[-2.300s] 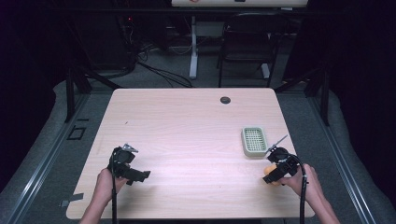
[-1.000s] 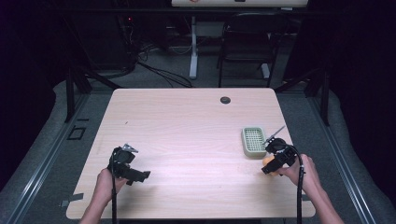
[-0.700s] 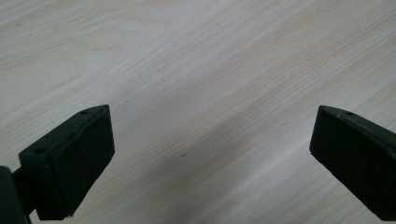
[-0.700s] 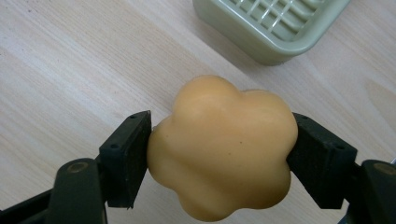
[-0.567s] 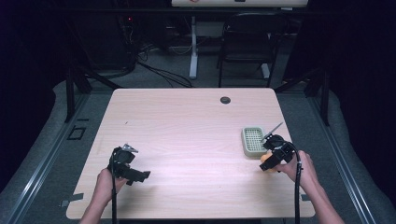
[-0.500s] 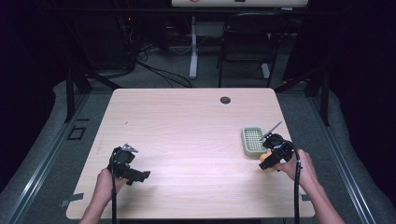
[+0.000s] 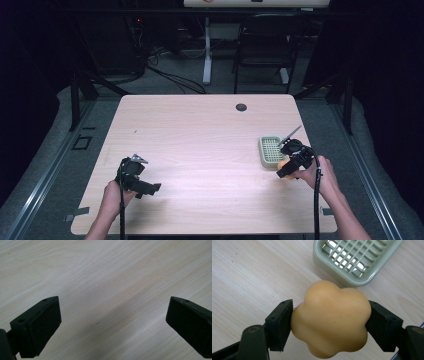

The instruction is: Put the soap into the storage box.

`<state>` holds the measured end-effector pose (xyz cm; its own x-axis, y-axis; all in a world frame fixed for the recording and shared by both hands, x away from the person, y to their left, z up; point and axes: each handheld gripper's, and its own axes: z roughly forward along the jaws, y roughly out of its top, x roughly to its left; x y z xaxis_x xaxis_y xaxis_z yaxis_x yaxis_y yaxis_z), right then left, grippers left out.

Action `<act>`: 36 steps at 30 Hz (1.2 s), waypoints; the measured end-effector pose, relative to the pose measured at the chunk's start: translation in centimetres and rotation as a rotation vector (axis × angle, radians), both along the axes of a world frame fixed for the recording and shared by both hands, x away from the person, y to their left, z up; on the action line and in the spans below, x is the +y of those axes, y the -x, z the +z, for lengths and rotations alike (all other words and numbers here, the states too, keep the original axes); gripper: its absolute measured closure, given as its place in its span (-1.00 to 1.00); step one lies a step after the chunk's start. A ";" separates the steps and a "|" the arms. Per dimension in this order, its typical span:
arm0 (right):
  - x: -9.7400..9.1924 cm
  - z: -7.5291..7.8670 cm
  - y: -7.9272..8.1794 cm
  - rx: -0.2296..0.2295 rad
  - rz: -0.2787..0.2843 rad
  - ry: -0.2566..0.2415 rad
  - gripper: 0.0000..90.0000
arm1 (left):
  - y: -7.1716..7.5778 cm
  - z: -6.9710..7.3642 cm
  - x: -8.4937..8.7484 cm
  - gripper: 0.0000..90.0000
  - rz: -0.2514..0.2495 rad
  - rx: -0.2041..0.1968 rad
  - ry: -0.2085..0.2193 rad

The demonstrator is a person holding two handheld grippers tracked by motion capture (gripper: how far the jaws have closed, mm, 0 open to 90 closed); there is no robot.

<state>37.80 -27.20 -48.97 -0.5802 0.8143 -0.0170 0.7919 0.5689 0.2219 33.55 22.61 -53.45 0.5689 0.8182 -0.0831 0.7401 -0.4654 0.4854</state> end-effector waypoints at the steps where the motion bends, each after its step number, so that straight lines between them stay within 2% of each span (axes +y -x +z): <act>1: 0.1 0.1 -0.1 0.000 -0.005 -0.005 -0.40 | 0.0 0.0 -0.1 -1.00 0.001 -0.001 -0.002; 6: 0.2 0.3 -0.4 -0.011 -0.012 -0.010 -0.40 | 0.0 0.0 -0.1 -1.00 -0.001 -0.001 -0.004; 7: 0.1 0.4 -0.6 -0.004 -0.003 0.001 -0.40 | 0.0 0.0 -0.1 -1.00 -0.002 -0.001 -0.005; 12: 0.2 0.4 -0.9 -0.007 -0.013 -0.013 -0.40 | 0.0 0.0 -0.2 -1.00 -0.003 -0.001 -0.003; 17: 0.3 0.8 -1.5 -0.002 -0.006 -0.006 -0.40 | -0.1 0.0 -0.2 -1.00 -0.003 -0.001 -0.005; 18: 0.4 0.7 -1.5 -0.015 -0.020 -0.014 -0.40 | -0.1 -0.1 -0.2 -1.00 -0.003 0.000 -0.004; 21: 0.4 0.9 -1.8 -0.006 -0.012 -0.006 -0.40 | -0.1 0.0 -0.3 -1.00 -0.007 -0.002 -0.005; 22: 0.5 0.9 -1.9 -0.017 -0.023 -0.014 -0.40 | -0.1 0.0 -0.3 -1.00 -0.008 -0.002 -0.005; 25: 0.5 1.0 -2.3 -0.006 -0.012 -0.011 -0.40 | -0.1 -0.1 -0.3 -1.00 -0.006 0.001 -0.005; 26: 0.6 0.9 -2.5 -0.019 -0.027 -0.020 -0.40 | -0.1 -0.1 -0.3 -1.00 -0.006 -0.003 -0.004; 27: 0.5 1.1 -2.7 -0.001 -0.008 0.001 -0.40 | -0.1 -0.1 -0.3 -1.00 -0.006 -0.001 -0.004; 29: 0.6 0.9 -2.8 -0.022 -0.032 -0.026 -0.40 | -0.1 -0.1 -0.2 -1.00 -0.006 0.000 -0.005; 30: 0.6 1.2 -3.0 -0.008 -0.013 -0.001 -0.40 | -0.1 -0.1 -0.3 -1.00 -0.005 -0.001 -0.004; 33: 0.7 1.1 -3.1 -0.027 -0.037 -0.023 -0.40 | -0.1 -0.1 -0.3 -1.00 -0.007 -0.002 -0.004; 36: 0.6 1.3 -3.5 -0.019 -0.026 -0.009 -0.40 | -0.1 -0.1 -0.3 -1.00 -0.006 -0.003 -0.005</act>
<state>41.28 -26.59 -47.69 -0.5585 0.8293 -0.0207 0.8019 0.5461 0.2422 33.69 22.31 -53.51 0.5745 0.8149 -0.0774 0.7356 -0.4726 0.4853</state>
